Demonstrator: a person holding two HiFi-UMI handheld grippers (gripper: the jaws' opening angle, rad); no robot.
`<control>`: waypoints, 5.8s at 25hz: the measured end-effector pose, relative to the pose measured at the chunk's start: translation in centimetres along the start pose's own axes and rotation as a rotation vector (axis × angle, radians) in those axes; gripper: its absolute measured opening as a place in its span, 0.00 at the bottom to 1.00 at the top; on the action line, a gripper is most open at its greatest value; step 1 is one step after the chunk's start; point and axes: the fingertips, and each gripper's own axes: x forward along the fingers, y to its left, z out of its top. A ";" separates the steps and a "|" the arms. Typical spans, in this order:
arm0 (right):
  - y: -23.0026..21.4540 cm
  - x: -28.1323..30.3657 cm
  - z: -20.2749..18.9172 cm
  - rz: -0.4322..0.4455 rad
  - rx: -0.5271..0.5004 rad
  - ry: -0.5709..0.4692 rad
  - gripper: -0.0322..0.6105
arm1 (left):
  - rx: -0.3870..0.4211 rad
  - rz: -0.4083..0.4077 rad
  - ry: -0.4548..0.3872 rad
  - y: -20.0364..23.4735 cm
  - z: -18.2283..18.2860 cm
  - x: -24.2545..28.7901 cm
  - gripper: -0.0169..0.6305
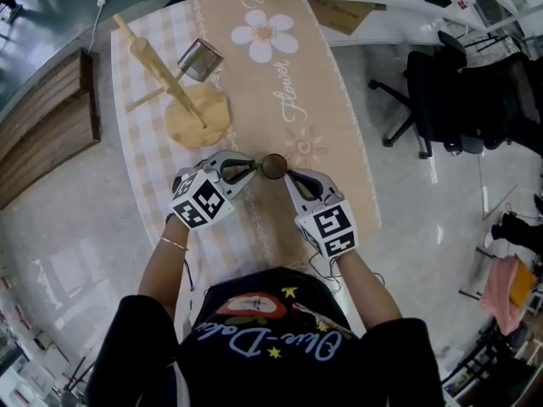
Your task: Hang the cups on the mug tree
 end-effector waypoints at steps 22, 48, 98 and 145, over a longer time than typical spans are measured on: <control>-0.4 -0.8 -1.0 0.033 0.011 0.006 0.07 | -0.139 0.101 -0.066 -0.6 0.9 -1.3 0.09; -1.1 1.4 -0.1 0.050 -0.077 0.031 0.06 | -0.026 0.061 0.033 -1.7 -0.8 0.2 0.10; -1.4 -1.8 0.8 0.133 -0.072 -0.051 0.06 | -0.164 0.248 0.042 -3.8 2.3 -0.7 0.10; 4.1 -4.8 2.5 0.499 -0.158 -0.184 0.06 | -0.357 0.672 0.126 -10.3 4.0 -7.7 0.10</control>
